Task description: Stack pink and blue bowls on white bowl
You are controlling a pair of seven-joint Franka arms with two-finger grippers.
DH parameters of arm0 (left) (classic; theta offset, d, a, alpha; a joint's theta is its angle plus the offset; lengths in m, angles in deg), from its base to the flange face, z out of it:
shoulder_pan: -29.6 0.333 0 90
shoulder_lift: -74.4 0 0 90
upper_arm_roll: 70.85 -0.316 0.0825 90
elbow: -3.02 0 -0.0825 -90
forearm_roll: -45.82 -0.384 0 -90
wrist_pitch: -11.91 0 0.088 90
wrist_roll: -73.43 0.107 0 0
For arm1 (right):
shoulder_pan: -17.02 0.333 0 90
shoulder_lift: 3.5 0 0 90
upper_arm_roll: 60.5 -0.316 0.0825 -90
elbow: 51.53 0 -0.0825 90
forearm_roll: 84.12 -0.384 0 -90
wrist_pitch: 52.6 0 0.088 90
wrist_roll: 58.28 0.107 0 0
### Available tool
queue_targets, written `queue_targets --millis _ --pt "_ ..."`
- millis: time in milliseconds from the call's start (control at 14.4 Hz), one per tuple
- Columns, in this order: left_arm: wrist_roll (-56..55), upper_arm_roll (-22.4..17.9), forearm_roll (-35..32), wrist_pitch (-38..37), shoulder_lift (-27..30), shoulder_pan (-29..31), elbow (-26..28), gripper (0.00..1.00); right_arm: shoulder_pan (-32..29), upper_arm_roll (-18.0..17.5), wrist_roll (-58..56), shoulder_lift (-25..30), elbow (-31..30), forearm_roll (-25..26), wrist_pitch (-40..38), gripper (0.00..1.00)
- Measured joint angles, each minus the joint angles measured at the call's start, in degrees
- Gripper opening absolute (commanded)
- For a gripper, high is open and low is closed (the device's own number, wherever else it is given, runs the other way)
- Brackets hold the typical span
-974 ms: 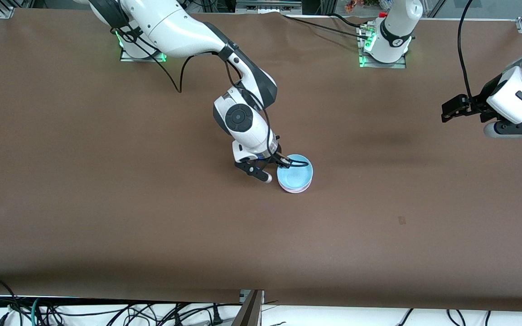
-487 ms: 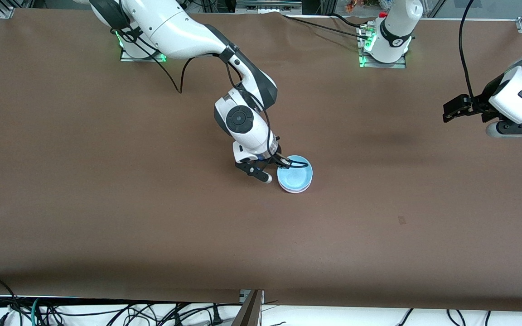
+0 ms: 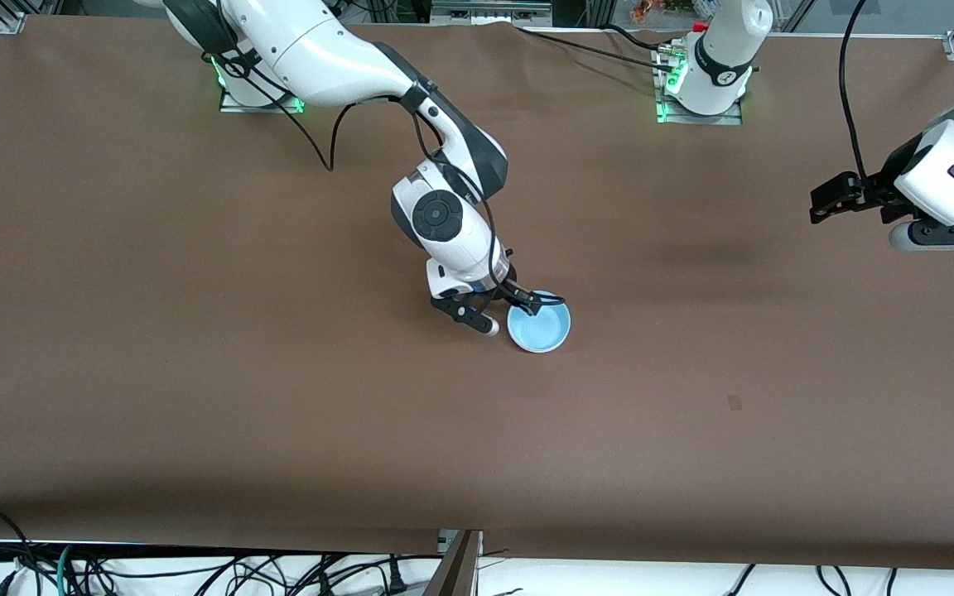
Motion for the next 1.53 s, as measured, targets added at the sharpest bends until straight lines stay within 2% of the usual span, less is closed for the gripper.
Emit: queue_targets --millis 209,557,765,1043,1322,1530 --pt "0.0 0.0 0.0 0.0 0.0 0.0 0.0 1.0 -0.1 1.9 -0.2 3.1 1.3 0.2 -4.0 1.0" --pt "0.0 0.0 0.0 -0.1 0.0 0.0 0.0 1.0 -1.1 9.2 -7.1 14.2 1.6 0.2 -18.7 1.0" --pt "0.0 0.0 0.0 -0.1 0.0 0.0 -0.1 1.0 -1.4 14.0 -12.7 20.2 -0.6 0.2 -27.6 1.0" --pt "0.0 0.0 0.0 -0.1 0.0 0.0 -0.1 1.0 -2.3 21.3 -26.8 26.9 -3.9 0.0 -39.2 1.0" --pt "0.0 -0.1 0.0 -0.1 0.0 0.0 -0.1 1.0 -3.5 29.5 -39.7 29.3 -8.0 -3.6 -41.0 1.0" --pt "0.0 -0.1 0.0 -0.2 0.0 0.0 -0.1 1.0 -4.1 33.6 -46.2 31.3 -10.6 -4.4 -42.6 1.0"
